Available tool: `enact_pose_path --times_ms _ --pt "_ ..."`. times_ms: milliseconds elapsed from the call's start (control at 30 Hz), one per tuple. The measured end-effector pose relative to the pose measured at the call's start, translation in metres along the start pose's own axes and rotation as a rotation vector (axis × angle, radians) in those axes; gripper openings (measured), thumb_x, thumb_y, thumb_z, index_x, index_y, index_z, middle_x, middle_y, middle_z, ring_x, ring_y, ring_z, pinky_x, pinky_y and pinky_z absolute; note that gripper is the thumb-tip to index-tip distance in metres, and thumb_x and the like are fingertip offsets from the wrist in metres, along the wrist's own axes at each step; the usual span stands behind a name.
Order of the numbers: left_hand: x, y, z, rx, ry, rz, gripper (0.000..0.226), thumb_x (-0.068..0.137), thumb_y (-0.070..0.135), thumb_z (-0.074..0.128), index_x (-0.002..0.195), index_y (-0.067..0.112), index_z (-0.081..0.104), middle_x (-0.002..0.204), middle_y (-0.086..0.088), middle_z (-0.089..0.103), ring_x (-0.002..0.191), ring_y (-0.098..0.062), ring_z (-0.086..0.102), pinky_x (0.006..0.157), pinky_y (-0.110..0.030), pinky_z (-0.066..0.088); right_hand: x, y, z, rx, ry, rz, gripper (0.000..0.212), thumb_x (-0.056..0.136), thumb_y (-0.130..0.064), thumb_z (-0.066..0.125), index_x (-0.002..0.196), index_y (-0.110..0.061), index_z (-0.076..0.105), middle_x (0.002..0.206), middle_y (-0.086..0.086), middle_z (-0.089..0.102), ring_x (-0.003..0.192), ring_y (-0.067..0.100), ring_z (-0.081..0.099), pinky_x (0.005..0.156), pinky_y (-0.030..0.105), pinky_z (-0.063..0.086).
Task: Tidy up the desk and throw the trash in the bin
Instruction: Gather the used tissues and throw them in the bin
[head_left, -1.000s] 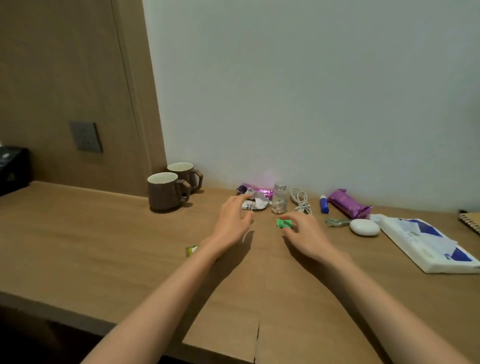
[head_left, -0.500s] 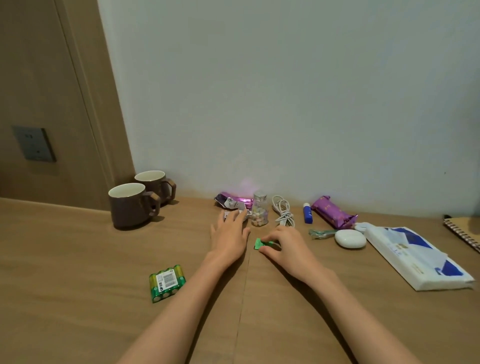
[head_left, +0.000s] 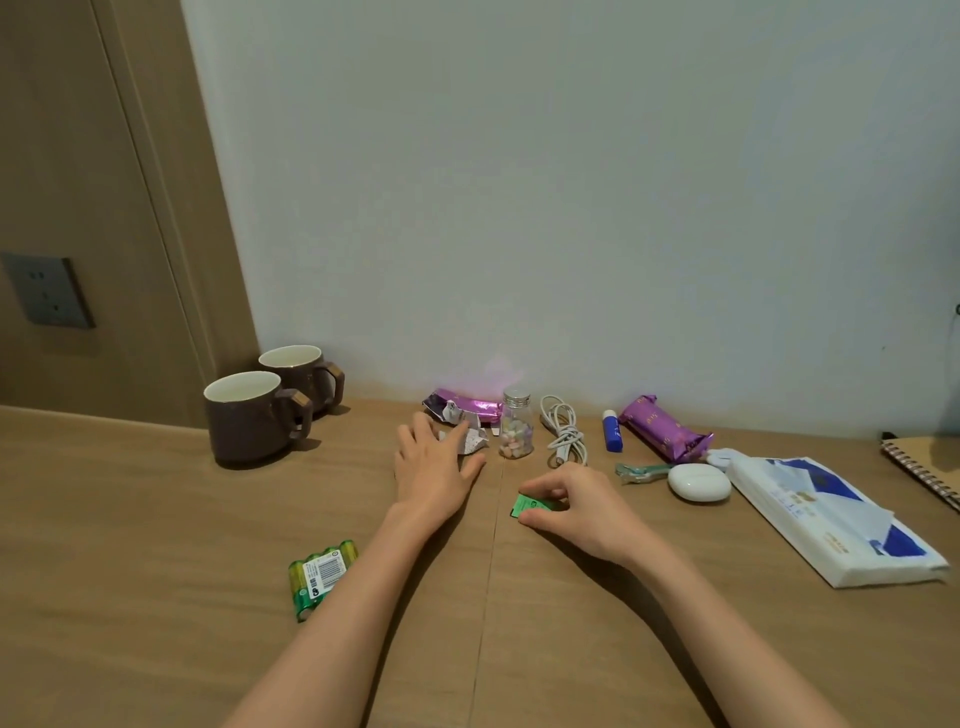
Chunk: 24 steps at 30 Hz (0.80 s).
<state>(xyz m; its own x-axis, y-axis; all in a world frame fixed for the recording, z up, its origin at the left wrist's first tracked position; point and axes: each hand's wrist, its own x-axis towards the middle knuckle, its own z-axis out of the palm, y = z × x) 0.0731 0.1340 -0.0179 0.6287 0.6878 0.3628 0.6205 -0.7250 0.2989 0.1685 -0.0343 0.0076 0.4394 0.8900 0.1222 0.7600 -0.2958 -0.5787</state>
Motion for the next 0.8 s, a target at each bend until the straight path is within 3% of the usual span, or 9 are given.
enact_pose_path --times_ms 167,267,400,500,600,667,733,800 --pt "-0.002 -0.002 -0.002 -0.049 -0.019 0.028 0.039 0.090 0.051 0.051 0.117 0.024 0.060 0.135 -0.007 0.031 0.121 -0.027 0.030 0.095 -0.036 0.036 0.003 0.005 -0.004 0.025 -0.052 0.030 0.037 0.084 -0.027 0.071 0.120 -0.022 0.065 0.124 -0.003 0.063 0.110 0.008 0.055 0.084 0.017 0.046" --pt "-0.007 -0.005 -0.009 -0.120 -0.055 0.050 0.038 0.086 0.047 0.059 0.110 0.018 0.059 0.140 -0.007 0.028 0.124 -0.028 0.029 0.095 -0.037 0.038 0.004 0.008 -0.004 0.033 -0.065 0.056 0.029 0.082 -0.028 0.073 0.110 -0.024 0.068 0.110 -0.006 0.064 0.099 0.007 0.055 0.078 0.018 0.048" --pt "-0.014 -0.010 -0.023 -0.244 -0.069 0.061 0.037 0.083 0.040 0.066 0.101 0.010 0.055 0.142 -0.006 0.028 0.126 -0.026 0.033 0.096 -0.034 0.037 0.004 0.009 -0.005 0.061 -0.097 0.101 0.043 0.080 -0.028 0.075 0.120 -0.021 0.062 0.105 -0.006 0.058 0.095 0.008 0.053 0.069 0.017 0.046" --pt "-0.022 -0.015 -0.037 -0.284 0.007 0.098 0.032 0.083 0.036 0.067 0.089 0.009 0.051 0.142 -0.003 0.036 0.126 -0.022 0.038 0.094 -0.029 0.036 0.004 0.008 -0.006 0.058 -0.124 0.131 0.043 0.080 -0.028 0.076 0.120 -0.019 0.064 0.114 0.000 0.063 0.105 0.011 0.057 0.076 0.022 0.053" --pt "-0.031 -0.022 -0.049 -0.340 0.058 0.116 0.029 0.082 0.033 0.069 0.087 0.009 0.054 0.127 -0.002 0.053 0.119 -0.018 0.049 0.091 -0.028 0.041 0.003 0.007 -0.005 0.020 -0.089 0.133 0.033 0.080 -0.030 0.075 0.111 -0.018 0.069 0.118 0.003 0.067 0.103 0.011 0.059 0.079 0.023 0.053" --pt "-0.037 -0.025 -0.053 -0.414 0.056 0.079 0.029 0.080 0.032 0.070 0.085 0.008 0.054 0.110 0.000 0.063 0.103 -0.016 0.058 0.085 -0.034 0.050 0.002 0.005 -0.004 -0.012 -0.062 0.112 0.027 0.085 -0.028 0.069 0.110 -0.018 0.069 0.120 0.004 0.066 0.099 0.010 0.059 0.079 0.022 0.052" --pt "-0.042 -0.026 -0.057 -0.457 0.075 0.012 0.032 0.079 0.035 0.070 0.081 0.009 0.050 0.089 0.001 0.067 0.082 -0.019 0.062 0.071 -0.042 0.053 0.002 0.002 -0.005 -0.010 -0.043 0.092 0.026 0.092 -0.025 0.060 0.115 -0.014 0.067 0.119 0.005 0.065 0.088 0.007 0.058 0.071 0.019 0.050" --pt "-0.045 -0.025 -0.059 -0.494 0.106 -0.034 0.035 0.079 0.036 0.069 0.081 0.009 0.048 0.074 -0.002 0.063 0.073 -0.024 0.060 0.062 -0.042 0.048 -0.001 -0.002 -0.006 0.039 -0.041 0.114 0.026 0.098 -0.023 0.049 0.116 -0.011 0.064 0.105 0.004 0.065 0.076 0.007 0.056 0.065 0.020 0.048"
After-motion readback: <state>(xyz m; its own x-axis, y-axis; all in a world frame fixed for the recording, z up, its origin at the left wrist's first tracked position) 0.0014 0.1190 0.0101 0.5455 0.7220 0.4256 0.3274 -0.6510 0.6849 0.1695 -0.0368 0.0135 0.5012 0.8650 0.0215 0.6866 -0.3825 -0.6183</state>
